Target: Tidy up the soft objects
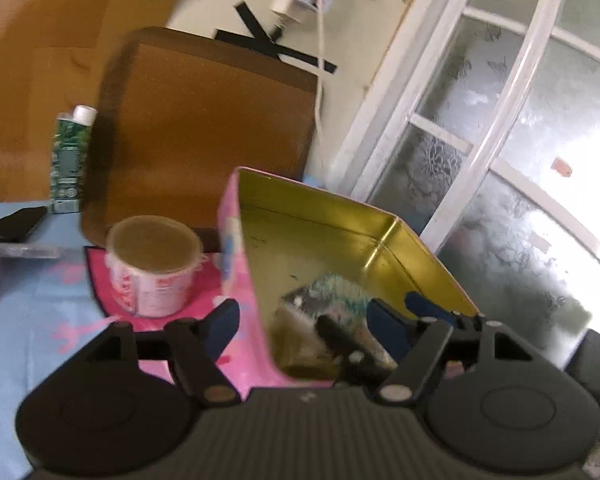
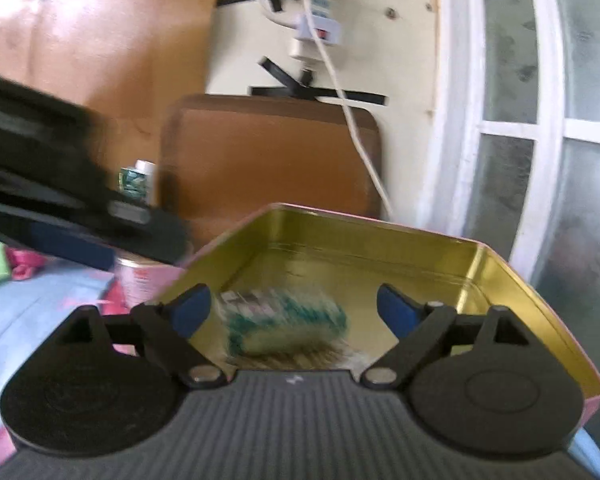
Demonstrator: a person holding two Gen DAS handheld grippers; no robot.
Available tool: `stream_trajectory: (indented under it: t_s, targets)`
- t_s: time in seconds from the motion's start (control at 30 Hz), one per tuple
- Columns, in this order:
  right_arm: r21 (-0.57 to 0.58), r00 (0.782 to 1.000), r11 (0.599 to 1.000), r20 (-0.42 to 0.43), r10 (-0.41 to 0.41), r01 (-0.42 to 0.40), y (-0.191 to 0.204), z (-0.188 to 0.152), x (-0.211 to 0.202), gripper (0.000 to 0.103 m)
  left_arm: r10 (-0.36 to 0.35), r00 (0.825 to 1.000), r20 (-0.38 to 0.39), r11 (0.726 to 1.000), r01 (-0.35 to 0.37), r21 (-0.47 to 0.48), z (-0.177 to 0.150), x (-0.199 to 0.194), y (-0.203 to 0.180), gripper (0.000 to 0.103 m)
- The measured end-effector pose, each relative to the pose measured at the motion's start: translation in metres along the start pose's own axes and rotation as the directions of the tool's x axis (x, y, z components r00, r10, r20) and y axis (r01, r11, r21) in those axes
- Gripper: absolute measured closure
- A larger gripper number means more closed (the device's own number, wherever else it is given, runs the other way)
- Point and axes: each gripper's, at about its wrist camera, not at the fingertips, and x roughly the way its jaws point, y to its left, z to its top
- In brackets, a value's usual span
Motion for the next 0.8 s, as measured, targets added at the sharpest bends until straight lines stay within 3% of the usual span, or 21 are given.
stream_trajectory:
  t_s: [0.07, 0.17, 0.23, 0.33, 0.4, 0.47, 0.53, 0.6, 0.7, 0.8]
  targets:
    - [0.048, 0.999, 0.999, 0.025, 0.019, -0.020, -0.004, 0.000, -0.009, 0.011, 0.033, 0.999, 0.020, 0.999, -0.033, 0.001, -0.007, -0.020, 0.015, 0.029]
    - [0.069, 0.996, 0.995, 0.068, 0.063, -0.068, -0.002, 0.003, -0.020, 0.013, 0.146, 0.988, 0.045, 0.989, -0.145, -0.016, -0.026, -0.061, 0.055, 0.029]
    - [0.053, 0.989, 0.990, 0.085, 0.125, -0.130, 0.011, 0.008, -0.030, 0.023, 0.230, 0.972, 0.055, 0.972, -0.227, -0.054, -0.040, -0.090, 0.088, 0.029]
    - [0.044, 0.952, 0.952, 0.041, 0.302, -0.304, 0.043, 0.022, -0.027, 0.037, 0.352, 0.933, 0.078, 0.932, -0.341, -0.124, -0.063, -0.133, 0.137, 0.029]
    - [0.048, 0.914, 0.913, 0.000, 0.405, -0.405, 0.070, 0.032, -0.014, 0.038, 0.439, 0.894, 0.093, 0.893, -0.422, -0.159, -0.076, -0.156, 0.166, 0.029]
    - [0.006, 0.897, 0.898, -0.045, 0.440, -0.441, 0.106, 0.044, 0.007, 0.042, 0.495, 0.864, 0.085, 0.859, -0.473, -0.195, -0.085, -0.170, 0.186, 0.029]
    - [-0.123, 0.907, 0.899, -0.099, 0.410, -0.420, 0.146, 0.048, 0.032, 0.045, 0.498, 0.863, 0.084, 0.853, -0.470, -0.225, -0.094, -0.179, 0.201, 0.029]
    - [-0.328, 0.937, 0.877, -0.114, 0.331, -0.350, 0.183, 0.043, 0.055, 0.046, 0.478, 0.874, 0.088, 0.863, -0.447, -0.236, -0.099, -0.176, 0.207, 0.030]
    - [-0.528, 0.949, 0.790, -0.135, 0.285, -0.312, 0.215, 0.035, 0.088, 0.047, 0.451, 0.883, 0.128, 0.880, -0.416, -0.231, -0.099, -0.177, 0.208, 0.028]
    - [-0.611, 0.953, 0.731, -0.172, 0.251, -0.303, 0.235, 0.032, 0.116, 0.047, 0.437, 0.893, 0.109, 0.887, -0.408, -0.218, -0.097, -0.169, 0.209, 0.028]
